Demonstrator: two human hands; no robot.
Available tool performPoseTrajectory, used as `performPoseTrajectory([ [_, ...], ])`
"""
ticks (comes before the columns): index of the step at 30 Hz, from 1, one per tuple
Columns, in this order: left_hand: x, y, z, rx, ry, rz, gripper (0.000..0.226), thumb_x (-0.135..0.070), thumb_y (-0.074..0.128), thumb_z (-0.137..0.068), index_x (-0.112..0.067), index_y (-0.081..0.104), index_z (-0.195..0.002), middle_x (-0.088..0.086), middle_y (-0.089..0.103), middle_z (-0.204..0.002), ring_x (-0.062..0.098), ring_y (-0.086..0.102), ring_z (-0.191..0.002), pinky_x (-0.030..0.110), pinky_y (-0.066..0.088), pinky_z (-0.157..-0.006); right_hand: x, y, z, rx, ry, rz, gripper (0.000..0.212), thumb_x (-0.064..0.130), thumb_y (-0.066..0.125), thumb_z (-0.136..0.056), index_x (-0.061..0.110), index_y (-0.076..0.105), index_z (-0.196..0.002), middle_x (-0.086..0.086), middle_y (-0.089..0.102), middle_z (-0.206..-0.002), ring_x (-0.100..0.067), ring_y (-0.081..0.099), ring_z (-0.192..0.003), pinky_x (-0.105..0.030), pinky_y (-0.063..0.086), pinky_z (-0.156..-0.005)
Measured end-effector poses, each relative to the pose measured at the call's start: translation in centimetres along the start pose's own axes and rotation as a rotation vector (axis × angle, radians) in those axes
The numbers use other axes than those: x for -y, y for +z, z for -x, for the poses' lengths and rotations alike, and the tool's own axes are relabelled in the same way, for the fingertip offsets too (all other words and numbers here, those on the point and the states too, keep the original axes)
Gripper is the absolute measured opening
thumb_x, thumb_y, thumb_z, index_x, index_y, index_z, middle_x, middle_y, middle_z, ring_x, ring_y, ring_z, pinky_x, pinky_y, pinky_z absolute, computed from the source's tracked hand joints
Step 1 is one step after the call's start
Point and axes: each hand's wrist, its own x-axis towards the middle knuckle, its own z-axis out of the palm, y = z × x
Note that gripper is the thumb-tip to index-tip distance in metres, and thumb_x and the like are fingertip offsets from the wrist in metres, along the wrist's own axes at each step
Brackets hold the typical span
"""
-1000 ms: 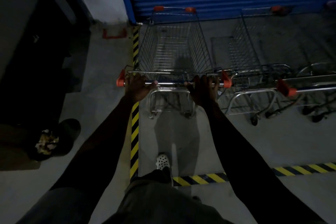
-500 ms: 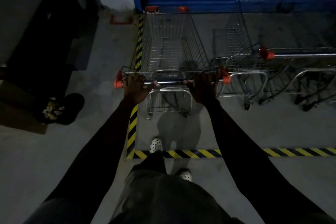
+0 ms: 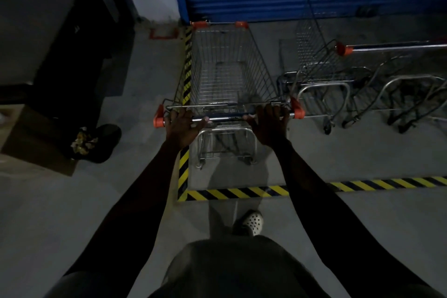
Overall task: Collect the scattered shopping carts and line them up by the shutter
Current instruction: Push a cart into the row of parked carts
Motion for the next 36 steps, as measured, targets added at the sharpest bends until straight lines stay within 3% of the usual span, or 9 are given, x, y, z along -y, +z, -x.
performPoseTrajectory([
  [6, 1.5, -0.8, 4.9, 0.003, 0.029, -0.012, 0.091, -0.087, 0.021, -0.081, -0.016, 0.068, -0.114, 0.005, 0.063, -0.127, 0.038, 0.045, -0.129, 0.055, 0.029, -0.110, 1.9, -2.8, 4.3, 0.068, -0.018, -0.004, 0.054, 0.065, 0.043, -0.100, 0.015, 0.065, -0.099, -0.012, 0.063, -0.099, -0.034, 0.062, -0.101, -0.051, 0.030, -0.101],
  [13, 3.7, -0.4, 8.6, -0.075, 0.132, -0.064, 0.086, -0.084, 0.025, -0.089, -0.012, 0.070, -0.098, 0.012, 0.068, -0.111, 0.042, 0.057, -0.113, 0.058, 0.040, -0.101, 4.0, -5.2, 7.5, 0.100, 0.013, -0.048, 0.055, 0.066, 0.041, -0.100, 0.016, 0.062, -0.095, -0.012, 0.064, -0.098, -0.035, 0.062, -0.100, -0.055, 0.037, -0.099],
  [17, 3.6, -1.2, 9.7, -0.021, 0.106, -0.044, 0.088, -0.085, 0.021, -0.084, -0.015, 0.068, -0.112, 0.010, 0.062, -0.126, 0.039, 0.048, -0.126, 0.057, 0.031, -0.110, 4.5, -5.9, 8.4, 0.151, 0.030, -0.119, 0.056, 0.066, 0.039, -0.099, 0.015, 0.061, -0.098, -0.013, 0.061, -0.101, -0.036, 0.060, -0.103, -0.059, 0.037, -0.100],
  [20, 3.9, -1.7, 10.1, 0.003, 0.107, -0.038, 0.092, -0.087, 0.016, -0.082, -0.018, 0.065, -0.119, 0.008, 0.057, -0.133, 0.036, 0.042, -0.131, 0.054, 0.027, -0.113, 5.0, -6.7, 8.7, 0.227, 0.064, -0.141, 0.063, 0.070, 0.032, -0.098, 0.015, 0.062, -0.103, -0.013, 0.061, -0.107, -0.035, 0.057, -0.110, -0.056, 0.029, -0.105],
  [26, 4.6, -1.4, 10.8, -0.086, 0.137, -0.031, 0.090, -0.088, 0.020, -0.084, -0.017, 0.069, -0.108, 0.008, 0.063, -0.122, 0.039, 0.051, -0.124, 0.054, 0.035, -0.107, 5.5, -7.1, 9.4, 0.161, 0.041, -0.106, 0.067, 0.072, 0.028, -0.100, 0.016, 0.063, -0.099, -0.012, 0.062, -0.101, -0.034, 0.060, -0.104, -0.056, 0.036, -0.101],
  [30, 4.3, -1.8, 11.0, -0.047, 0.152, -0.063, 0.082, -0.081, 0.026, -0.087, -0.015, 0.068, -0.111, 0.013, 0.063, -0.123, 0.042, 0.051, -0.124, 0.056, 0.035, -0.107, 5.6, -7.1, 9.4, 0.092, 0.024, -0.031, 0.056, 0.068, 0.040, -0.100, 0.017, 0.062, -0.094, -0.010, 0.063, -0.095, -0.032, 0.062, -0.097, -0.052, 0.039, -0.097],
  [34, 4.6, -1.0, 10.9, -0.233, 0.281, -0.269, 0.056, -0.064, 0.043, -0.095, -0.010, 0.060, -0.102, 0.017, 0.065, -0.096, 0.041, 0.065, -0.090, 0.051, 0.052, -0.081, 5.9, -7.5, 9.3, 0.055, 0.026, -0.030, 0.058, 0.068, 0.041, -0.098, 0.015, 0.064, -0.090, -0.011, 0.064, -0.091, -0.033, 0.064, -0.093, -0.054, 0.044, -0.096],
  [36, 4.9, -0.4, 10.7, -0.324, 0.285, -0.316, 0.050, -0.059, 0.041, -0.102, -0.012, 0.058, -0.101, 0.018, 0.063, -0.090, 0.038, 0.064, -0.083, 0.048, 0.053, -0.078, 5.9, -7.3, 9.4, 0.033, 0.039, -0.064, 0.063, 0.069, 0.035, -0.099, 0.014, 0.065, -0.092, -0.012, 0.065, -0.095, -0.034, 0.063, -0.097, -0.057, 0.040, -0.100],
])
